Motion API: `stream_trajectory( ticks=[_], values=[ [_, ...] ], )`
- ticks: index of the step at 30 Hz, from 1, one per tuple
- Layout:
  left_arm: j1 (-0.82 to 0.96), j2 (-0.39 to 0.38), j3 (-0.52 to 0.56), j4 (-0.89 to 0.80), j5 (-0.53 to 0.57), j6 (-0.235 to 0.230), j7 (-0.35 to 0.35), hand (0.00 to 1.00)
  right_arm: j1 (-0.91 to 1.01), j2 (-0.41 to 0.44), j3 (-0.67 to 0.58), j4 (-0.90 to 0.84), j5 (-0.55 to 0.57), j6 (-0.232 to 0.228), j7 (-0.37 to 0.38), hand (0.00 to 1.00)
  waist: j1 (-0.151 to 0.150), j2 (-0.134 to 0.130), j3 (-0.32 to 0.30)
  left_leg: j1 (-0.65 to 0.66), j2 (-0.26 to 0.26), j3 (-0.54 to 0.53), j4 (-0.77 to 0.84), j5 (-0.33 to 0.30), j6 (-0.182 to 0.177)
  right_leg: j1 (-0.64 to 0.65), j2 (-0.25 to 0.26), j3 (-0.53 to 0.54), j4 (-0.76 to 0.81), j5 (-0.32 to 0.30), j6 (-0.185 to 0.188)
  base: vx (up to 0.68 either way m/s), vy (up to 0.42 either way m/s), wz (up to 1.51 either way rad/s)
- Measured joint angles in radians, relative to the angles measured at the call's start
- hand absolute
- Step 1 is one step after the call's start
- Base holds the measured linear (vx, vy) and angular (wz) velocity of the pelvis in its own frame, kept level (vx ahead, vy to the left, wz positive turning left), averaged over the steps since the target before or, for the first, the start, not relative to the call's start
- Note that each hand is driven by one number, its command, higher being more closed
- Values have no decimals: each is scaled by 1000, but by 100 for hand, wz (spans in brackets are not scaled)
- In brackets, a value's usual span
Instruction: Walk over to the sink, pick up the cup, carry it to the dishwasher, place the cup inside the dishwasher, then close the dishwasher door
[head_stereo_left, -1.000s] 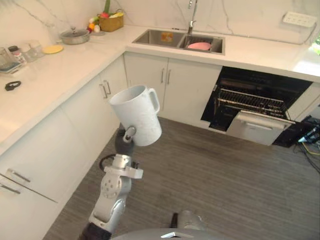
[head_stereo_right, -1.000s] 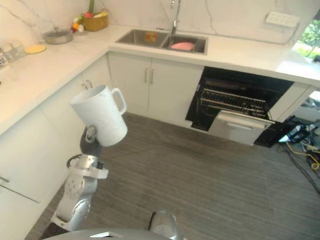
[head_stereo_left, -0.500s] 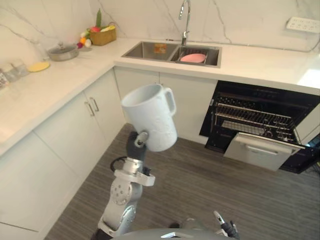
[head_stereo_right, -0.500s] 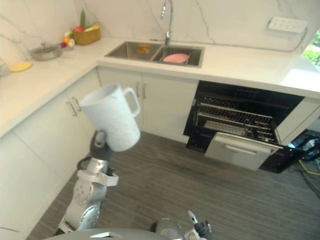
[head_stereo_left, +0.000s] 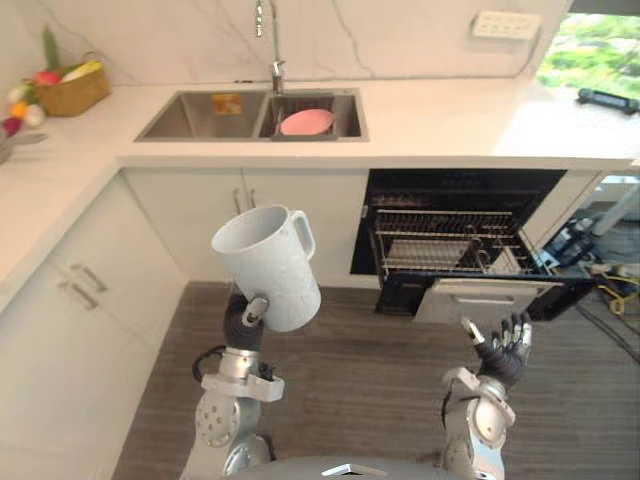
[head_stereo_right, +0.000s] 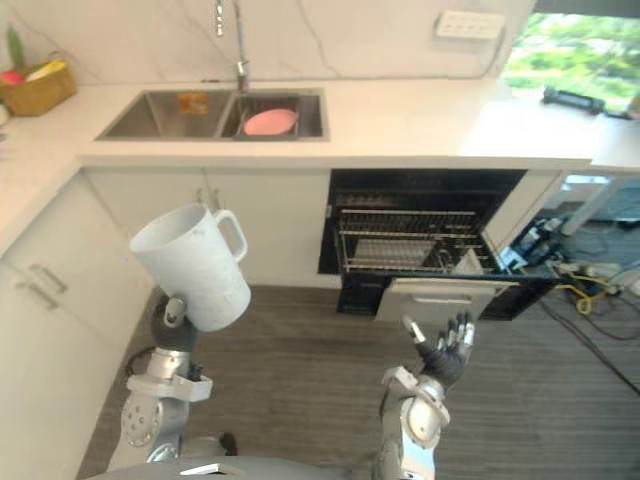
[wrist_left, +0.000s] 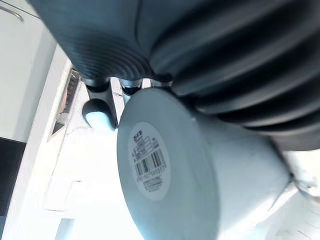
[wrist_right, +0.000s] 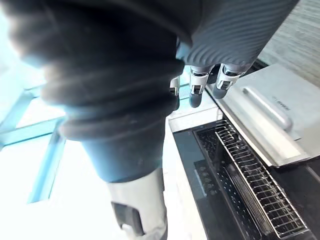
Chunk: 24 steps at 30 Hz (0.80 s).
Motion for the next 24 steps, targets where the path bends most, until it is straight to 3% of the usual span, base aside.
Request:
stream_trajectory(
  ticks=[2, 3, 4, 6, 7, 9, 11, 13, 14, 15, 16, 18, 20, 22, 24],
  values=[
    [-20, 2, 7, 11, -19, 1, -16, 100, 10, 27, -34, 1, 1, -2, -1, 0, -4, -18, -3, 20, -31, 0, 16, -45, 26, -12, -30, -2, 87, -11, 18, 222, 279, 14],
    [-32, 12, 9, 21, -33, 5, -28, 100, 18, 47, -63, 2, 3, -10, -3, 0, -7, -30, -2, 62, -60, 2, 0, -61, 46, -51, -59, -6, 232, -5, 33, 283, 330, 7],
    [-31, 26, 11, 20, -36, 7, -41, 100, 18, 58, -74, 1, 10, -17, -4, 0, -7, -35, 4, 122, -79, 15, -30, -82, 57, -123, -102, -16, 425, 43, 54, 186, 211, -10],
    [-23, 45, 3, 14, -29, 18, -50, 100, 18, 61, -57, -3, 9, -21, -2, 0, -9, -30, 7, 212, -86, 37, -101, -101, 73, -222, -133, -61, 648, 56, 39, 198, 209, -43],
    [-25, 48, -3, 3, -7, 28, -44, 100, 18, 66, -32, -42, 8, -21, 5, 0, -19, -22, -10, 258, -85, 55, -156, -97, 72, -285, -124, -95, 688, 44, 23, 243, 208, -48],
    [-37, 57, -12, -13, 30, 35, -20, 100, 16, 68, 18, -149, 7, -22, 22, 0, -37, -15, -24, 291, -81, 101, -212, -80, 68, -355, -100, -176, 599, 31, 21, 281, 122, -55],
    [-42, 69, -10, -14, 49, 60, 9, 100, 8, 67, 65, -205, -11, -11, 56, 0, -47, -13, -20, 335, -71, 141, -237, -81, 51, -374, -83, -313, 443, 25, -35, 348, 64, -69],
    [-41, 74, 10, -13, 66, 76, 34, 100, 6, 67, 102, -232, -12, 14, 104, 0, -49, -12, -19, 363, -56, 169, -212, -107, 9, -369, -31, -414, 267, 91, -137, 377, 32, -78],
    [-42, 83, 32, -15, 67, 75, 47, 100, 7, 65, 125, -243, -9, 24, 128, 0, -48, -30, -22, 385, -66, 175, -181, -127, -14, -338, 20, -426, 89, 216, -237, 433, 7, -109],
    [-45, 73, 42, 1, 67, 74, 55, 100, -5, 38, 140, -252, 3, 39, 151, 0, -38, 3, -19, 377, -39, 152, -123, -166, -18, -299, 66, -408, 22, 239, -249, 415, 13, -110],
    [-49, 76, 42, 0, 69, 73, 61, 100, -9, 32, 141, -263, 10, 43, 159, 0, -34, 15, -20, 368, -31, 147, -120, -178, -14, -294, 81, -390, -4, 244, -245, 316, 14, -95],
    [-89, 71, 33, 0, 113, 71, 78, 100, -53, 4, 139, -270, 14, 51, 169, 0, -36, 51, -4, 370, -11, 125, -178, -162, -6, -300, 127, -345, -28, 248, -233, 180, 8, -69],
    [-117, 74, 27, 3, 145, 71, 103, 100, -84, 8, 140, -272, 14, 61, 168, 0, -42, 50, -3, 374, -6, 128, -171, -157, -9, -290, 146, -327, -63, 239, -225, 124, 49, -35],
    [-137, 74, 1, 3, 161, 71, 139, 100, -105, 8, 147, -275, 14, 73, 169, 0, -41, 42, -3, 306, 8, 130, -5, -152, -11, -253, 153, -324, -126, 252, -214, 105, 25, -6],
    [-139, 61, -12, 4, 178, 71, 159, 100, -113, 1, 161, -305, 19, 99, 170, 0, -30, 51, 10, 169, 65, 164, 324, -49, 8, -182, 164, -302, -207, 262, -210, 133, 23, -10]
  ],
)
